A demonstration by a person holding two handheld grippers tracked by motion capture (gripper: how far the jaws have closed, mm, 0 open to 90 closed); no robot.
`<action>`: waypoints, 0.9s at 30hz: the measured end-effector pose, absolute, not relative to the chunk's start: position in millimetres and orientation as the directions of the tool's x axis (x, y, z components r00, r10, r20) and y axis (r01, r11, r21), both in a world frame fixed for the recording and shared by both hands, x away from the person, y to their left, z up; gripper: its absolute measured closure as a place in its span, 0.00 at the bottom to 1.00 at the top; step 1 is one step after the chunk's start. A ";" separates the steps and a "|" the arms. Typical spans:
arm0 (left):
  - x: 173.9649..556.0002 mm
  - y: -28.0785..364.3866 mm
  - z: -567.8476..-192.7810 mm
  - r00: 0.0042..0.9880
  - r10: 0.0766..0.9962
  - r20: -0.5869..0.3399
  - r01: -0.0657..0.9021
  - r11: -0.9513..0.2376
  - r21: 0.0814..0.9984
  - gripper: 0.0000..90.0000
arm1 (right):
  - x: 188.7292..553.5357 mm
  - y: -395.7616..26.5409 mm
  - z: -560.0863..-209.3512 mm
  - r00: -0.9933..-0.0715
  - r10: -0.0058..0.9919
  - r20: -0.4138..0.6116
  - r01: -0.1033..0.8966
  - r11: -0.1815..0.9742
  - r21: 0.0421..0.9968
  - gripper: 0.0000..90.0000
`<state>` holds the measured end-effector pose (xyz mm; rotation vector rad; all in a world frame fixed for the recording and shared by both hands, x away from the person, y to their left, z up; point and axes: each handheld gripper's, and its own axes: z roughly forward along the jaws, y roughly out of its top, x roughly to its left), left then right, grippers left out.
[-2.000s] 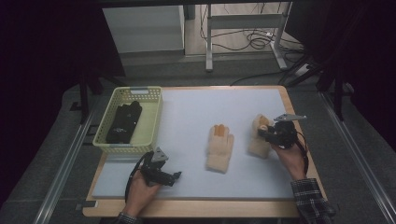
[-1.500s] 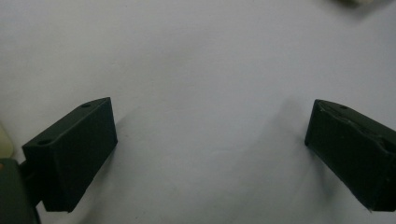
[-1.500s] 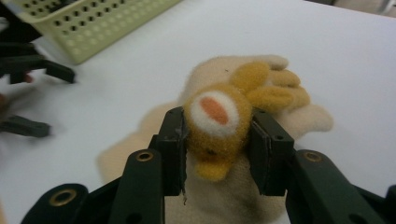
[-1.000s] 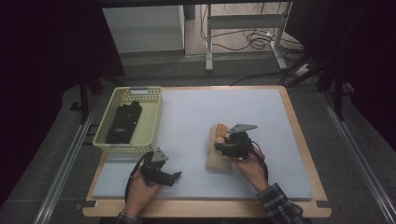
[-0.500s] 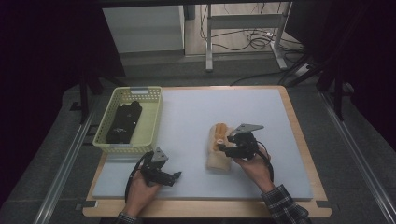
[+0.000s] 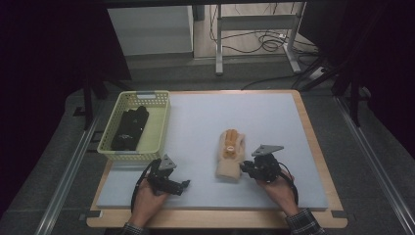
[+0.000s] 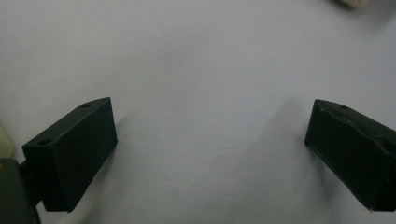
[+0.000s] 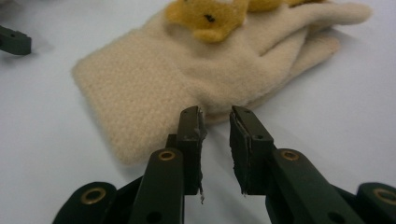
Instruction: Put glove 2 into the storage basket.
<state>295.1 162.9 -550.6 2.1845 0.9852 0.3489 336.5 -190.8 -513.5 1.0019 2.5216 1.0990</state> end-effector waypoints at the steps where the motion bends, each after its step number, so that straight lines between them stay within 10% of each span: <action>1: 295.1 162.9 -550.6 0.674 0.738 -0.040 0.548 -0.462 0.698 0.02 | 336.1 -190.3 -513.3 -0.747 0.660 0.078 0.504 0.486 0.714 0.81; 27: 295.1 162.8 -550.6 0.674 0.738 -0.041 0.548 -0.462 0.698 0.02 | 338.4 -170.2 -528.6 -0.774 0.630 0.057 0.470 0.513 0.718 0.78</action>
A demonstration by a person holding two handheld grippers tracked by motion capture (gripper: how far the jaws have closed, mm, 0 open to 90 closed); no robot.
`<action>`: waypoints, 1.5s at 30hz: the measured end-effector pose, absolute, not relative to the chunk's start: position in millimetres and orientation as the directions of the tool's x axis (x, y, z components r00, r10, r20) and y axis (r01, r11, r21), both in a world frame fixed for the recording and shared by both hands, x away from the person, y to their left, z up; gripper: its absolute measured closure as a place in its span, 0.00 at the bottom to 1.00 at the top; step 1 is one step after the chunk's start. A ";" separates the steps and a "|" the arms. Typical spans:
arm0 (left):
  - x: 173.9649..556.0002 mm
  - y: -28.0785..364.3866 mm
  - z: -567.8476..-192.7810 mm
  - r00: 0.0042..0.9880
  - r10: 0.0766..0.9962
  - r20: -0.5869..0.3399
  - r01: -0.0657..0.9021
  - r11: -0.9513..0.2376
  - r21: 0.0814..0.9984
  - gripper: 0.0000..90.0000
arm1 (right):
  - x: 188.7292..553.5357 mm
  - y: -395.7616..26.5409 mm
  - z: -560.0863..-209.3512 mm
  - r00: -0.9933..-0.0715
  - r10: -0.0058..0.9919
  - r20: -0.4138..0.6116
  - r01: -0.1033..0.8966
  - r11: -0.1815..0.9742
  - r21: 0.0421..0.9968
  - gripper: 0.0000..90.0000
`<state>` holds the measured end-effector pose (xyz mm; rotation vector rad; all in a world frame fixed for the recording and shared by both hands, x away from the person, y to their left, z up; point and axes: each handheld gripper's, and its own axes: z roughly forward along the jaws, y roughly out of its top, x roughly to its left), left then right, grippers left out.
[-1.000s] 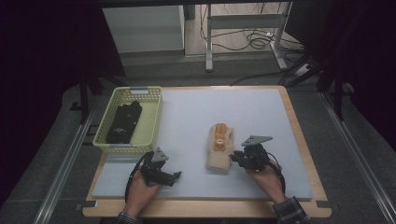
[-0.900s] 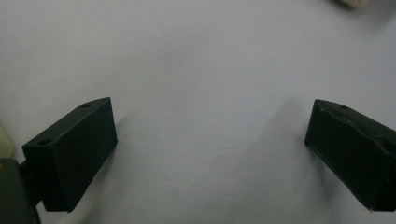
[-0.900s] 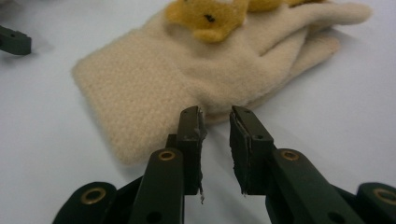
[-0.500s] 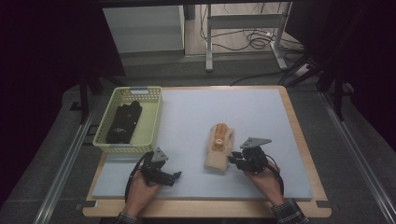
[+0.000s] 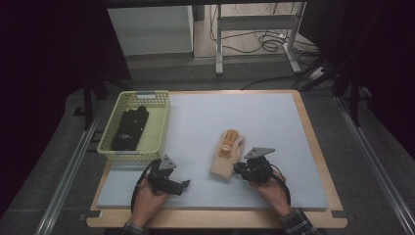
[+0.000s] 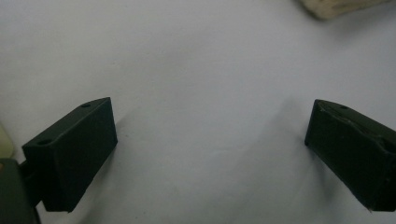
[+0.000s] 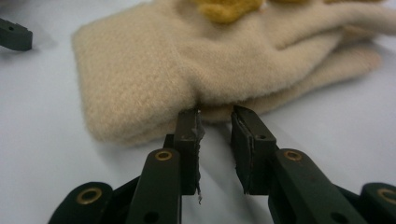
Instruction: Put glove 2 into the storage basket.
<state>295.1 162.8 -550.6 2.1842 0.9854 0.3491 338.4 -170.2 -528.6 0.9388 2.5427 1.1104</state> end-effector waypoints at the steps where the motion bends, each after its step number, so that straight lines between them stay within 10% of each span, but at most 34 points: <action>1: 295.1 162.8 -550.6 0.674 0.738 -0.041 0.548 -0.462 0.697 0.02 | 338.6 -167.8 -528.9 -0.778 0.626 0.054 0.465 0.515 0.720 0.78; 29: 295.0 162.8 -550.7 0.673 0.739 -0.041 0.549 -0.461 0.697 0.02 | 354.9 -117.3 -535.4 -0.809 0.585 0.047 0.419 0.520 0.744 0.72; 45: 295.0 162.6 -550.6 0.673 0.739 -0.039 0.548 -0.462 0.697 0.02 | 355.3 -160.2 -513.8 -0.781 0.624 0.026 0.425 0.502 0.753 0.43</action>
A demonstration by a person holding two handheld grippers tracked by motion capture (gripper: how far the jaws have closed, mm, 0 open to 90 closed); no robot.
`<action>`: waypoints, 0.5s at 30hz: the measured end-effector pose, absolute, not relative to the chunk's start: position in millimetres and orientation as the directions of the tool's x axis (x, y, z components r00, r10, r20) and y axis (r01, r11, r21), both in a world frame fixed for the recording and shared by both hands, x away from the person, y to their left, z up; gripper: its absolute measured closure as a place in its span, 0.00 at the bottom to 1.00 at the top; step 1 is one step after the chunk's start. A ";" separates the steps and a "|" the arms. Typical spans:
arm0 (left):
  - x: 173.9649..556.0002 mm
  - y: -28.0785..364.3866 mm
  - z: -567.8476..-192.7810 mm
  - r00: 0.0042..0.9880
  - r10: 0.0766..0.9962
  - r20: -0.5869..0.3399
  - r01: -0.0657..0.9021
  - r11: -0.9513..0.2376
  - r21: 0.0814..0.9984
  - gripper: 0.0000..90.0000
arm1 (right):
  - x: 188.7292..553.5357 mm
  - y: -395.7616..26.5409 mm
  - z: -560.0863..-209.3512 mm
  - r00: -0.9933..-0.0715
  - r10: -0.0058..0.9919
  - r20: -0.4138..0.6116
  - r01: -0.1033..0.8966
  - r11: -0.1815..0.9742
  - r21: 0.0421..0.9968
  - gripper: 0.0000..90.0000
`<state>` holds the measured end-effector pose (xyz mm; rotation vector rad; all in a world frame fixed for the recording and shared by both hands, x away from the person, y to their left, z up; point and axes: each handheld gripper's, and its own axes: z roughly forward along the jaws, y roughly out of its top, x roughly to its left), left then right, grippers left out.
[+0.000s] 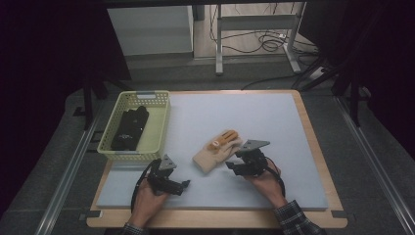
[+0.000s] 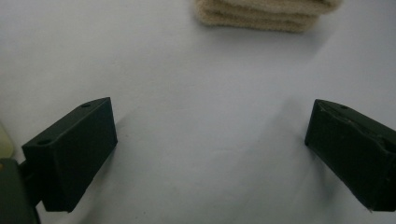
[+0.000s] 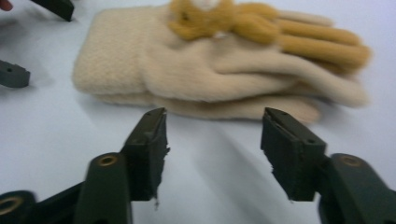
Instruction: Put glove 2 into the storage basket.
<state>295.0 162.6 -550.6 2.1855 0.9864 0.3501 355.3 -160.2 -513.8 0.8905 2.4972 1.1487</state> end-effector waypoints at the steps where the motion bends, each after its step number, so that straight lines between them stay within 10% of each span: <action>1: 295.0 162.6 -550.6 0.673 0.739 -0.039 0.548 -0.463 0.697 0.02 | 355.8 -163.7 -512.6 -0.778 0.628 0.026 0.427 0.498 0.755 0.41; 15: 295.1 162.4 -550.7 0.671 0.740 -0.042 0.550 -0.459 0.697 0.02 | 356.5 -212.3 -507.6 -0.722 0.691 0.036 0.465 0.446 0.765 0.21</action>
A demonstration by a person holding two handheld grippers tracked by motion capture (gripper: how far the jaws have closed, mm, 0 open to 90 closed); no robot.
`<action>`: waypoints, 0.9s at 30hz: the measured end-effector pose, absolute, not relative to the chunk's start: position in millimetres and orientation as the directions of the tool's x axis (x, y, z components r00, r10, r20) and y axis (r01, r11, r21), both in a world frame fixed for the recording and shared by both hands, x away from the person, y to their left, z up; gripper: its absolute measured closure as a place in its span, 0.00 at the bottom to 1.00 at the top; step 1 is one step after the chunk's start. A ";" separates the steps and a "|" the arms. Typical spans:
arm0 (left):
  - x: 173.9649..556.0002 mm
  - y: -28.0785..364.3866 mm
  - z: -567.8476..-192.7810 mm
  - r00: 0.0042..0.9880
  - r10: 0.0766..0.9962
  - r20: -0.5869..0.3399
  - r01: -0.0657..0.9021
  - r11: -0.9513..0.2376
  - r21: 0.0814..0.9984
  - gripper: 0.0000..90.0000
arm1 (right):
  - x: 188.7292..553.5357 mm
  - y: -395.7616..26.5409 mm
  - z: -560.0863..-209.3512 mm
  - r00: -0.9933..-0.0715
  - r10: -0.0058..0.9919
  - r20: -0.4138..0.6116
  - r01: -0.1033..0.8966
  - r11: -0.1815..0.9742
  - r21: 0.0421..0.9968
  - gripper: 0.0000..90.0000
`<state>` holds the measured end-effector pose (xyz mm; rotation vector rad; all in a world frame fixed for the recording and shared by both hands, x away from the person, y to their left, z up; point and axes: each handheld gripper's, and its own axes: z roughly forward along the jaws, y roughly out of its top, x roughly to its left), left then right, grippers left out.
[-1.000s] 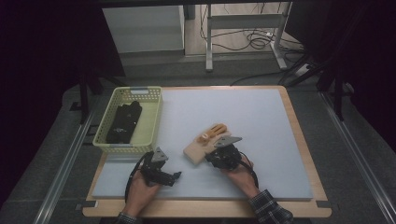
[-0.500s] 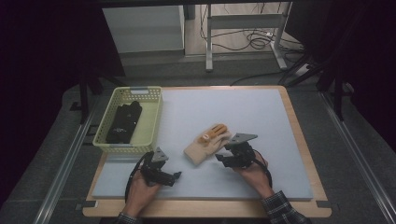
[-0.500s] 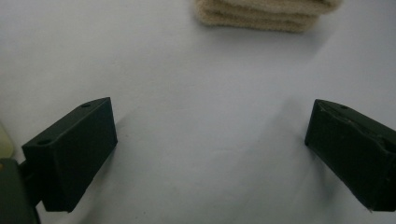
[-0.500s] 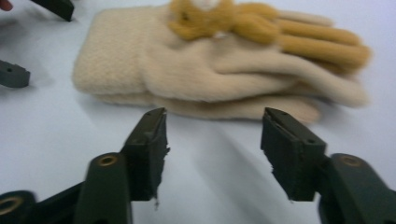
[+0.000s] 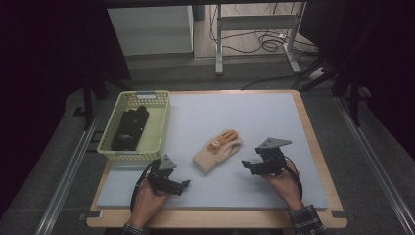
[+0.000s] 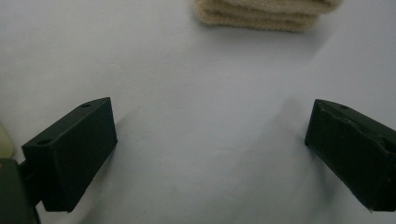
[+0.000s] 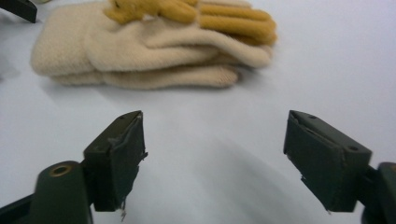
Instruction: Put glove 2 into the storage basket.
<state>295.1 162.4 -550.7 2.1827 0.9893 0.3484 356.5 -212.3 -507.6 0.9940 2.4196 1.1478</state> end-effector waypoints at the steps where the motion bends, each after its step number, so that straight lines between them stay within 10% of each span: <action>1: 295.1 162.3 -550.7 0.672 0.740 -0.042 0.550 -0.460 0.697 0.02 | 355.8 -215.6 -508.3 -0.721 0.692 0.034 0.464 0.445 0.766 0.19; 27: 295.4 162.1 -550.4 0.672 0.739 -0.043 0.552 -0.462 0.694 0.02 | 351.2 -249.2 -532.1 -0.656 0.753 -0.050 0.512 0.493 0.704 0.05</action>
